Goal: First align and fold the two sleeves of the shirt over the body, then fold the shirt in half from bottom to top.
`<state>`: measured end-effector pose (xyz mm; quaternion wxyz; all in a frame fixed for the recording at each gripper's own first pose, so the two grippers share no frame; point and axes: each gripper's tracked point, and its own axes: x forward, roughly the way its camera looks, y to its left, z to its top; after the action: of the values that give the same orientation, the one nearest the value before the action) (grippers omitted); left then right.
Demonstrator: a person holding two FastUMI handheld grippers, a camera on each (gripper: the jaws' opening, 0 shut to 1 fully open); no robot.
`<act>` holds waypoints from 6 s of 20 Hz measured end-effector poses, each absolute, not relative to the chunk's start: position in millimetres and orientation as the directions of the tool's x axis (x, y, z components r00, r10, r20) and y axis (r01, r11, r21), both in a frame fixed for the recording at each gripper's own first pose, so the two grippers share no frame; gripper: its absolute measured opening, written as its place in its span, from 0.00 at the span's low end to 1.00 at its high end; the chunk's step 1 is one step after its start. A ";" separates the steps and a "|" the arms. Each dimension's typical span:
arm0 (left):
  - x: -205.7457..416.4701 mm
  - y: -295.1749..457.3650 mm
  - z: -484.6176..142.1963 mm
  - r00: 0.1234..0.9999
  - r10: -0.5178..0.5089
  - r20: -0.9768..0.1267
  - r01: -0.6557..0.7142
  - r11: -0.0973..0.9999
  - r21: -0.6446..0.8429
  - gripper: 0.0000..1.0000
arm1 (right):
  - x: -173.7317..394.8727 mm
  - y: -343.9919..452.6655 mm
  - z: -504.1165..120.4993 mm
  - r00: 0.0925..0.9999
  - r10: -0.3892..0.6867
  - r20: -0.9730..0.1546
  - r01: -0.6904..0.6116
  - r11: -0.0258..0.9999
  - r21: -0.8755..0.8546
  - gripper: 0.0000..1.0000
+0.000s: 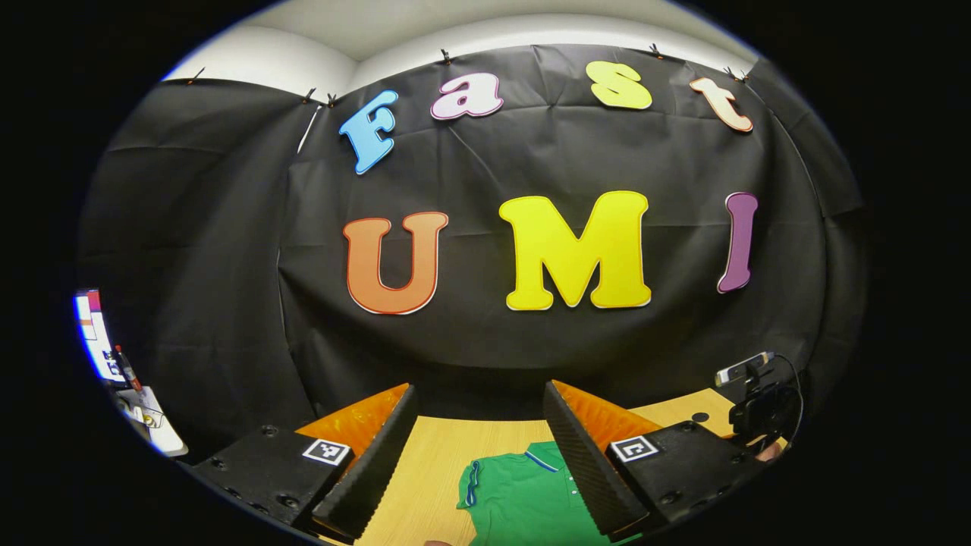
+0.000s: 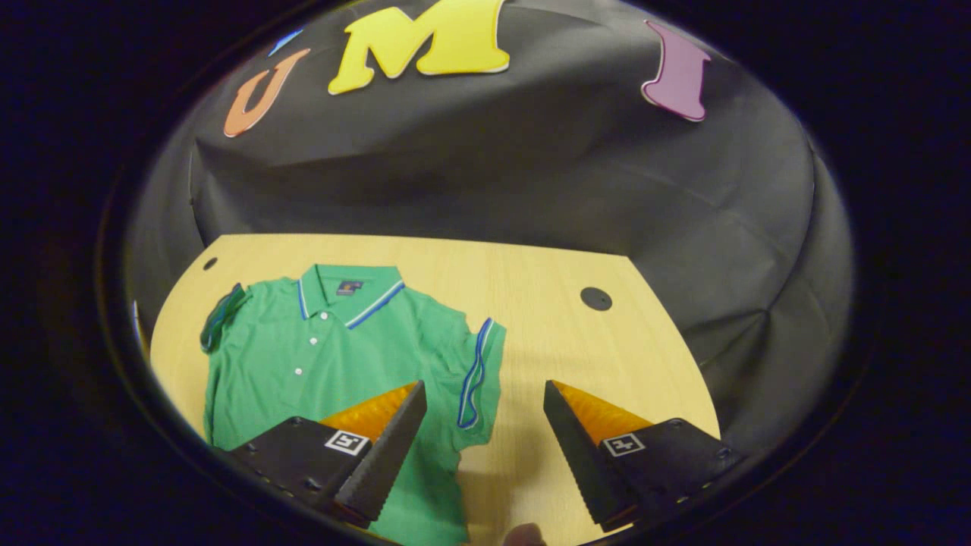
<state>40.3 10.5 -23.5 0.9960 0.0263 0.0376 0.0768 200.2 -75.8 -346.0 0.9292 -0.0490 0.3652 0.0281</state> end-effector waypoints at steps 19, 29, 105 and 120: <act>51.4 5.3 -36.9 0.974 0.190 -0.127 -0.181 0.980 0.081 1.00 | 217.2 -76.9 -414.5 0.574 0.102 -0.813 -0.067 0.995 0.077 0.06; 48.6 4.9 -38.1 0.975 0.181 -0.130 -0.175 0.983 0.057 1.00 | 218.9 -67.0 -352.5 0.641 0.155 -0.752 -0.071 0.987 0.143 0.00; 184.4 -53.2 -313.0 0.609 -0.149 -0.779 0.106 0.989 -0.106 0.06 | 62.6 -22.3 -176.2 0.819 0.083 -0.568 -0.066 0.997 0.050 0.96; 63.3 -4.0 -168.6 0.829 -0.064 -0.556 0.015 0.996 -0.092 1.00 | 12.8 -15.0 -150.8 0.865 0.190 -0.464 -0.188 0.981 0.051 0.95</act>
<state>63.3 -4.0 -168.6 0.9553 -0.0416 0.2920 -0.0208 12.8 -15.0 -150.8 0.9658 0.0019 0.2402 0.0979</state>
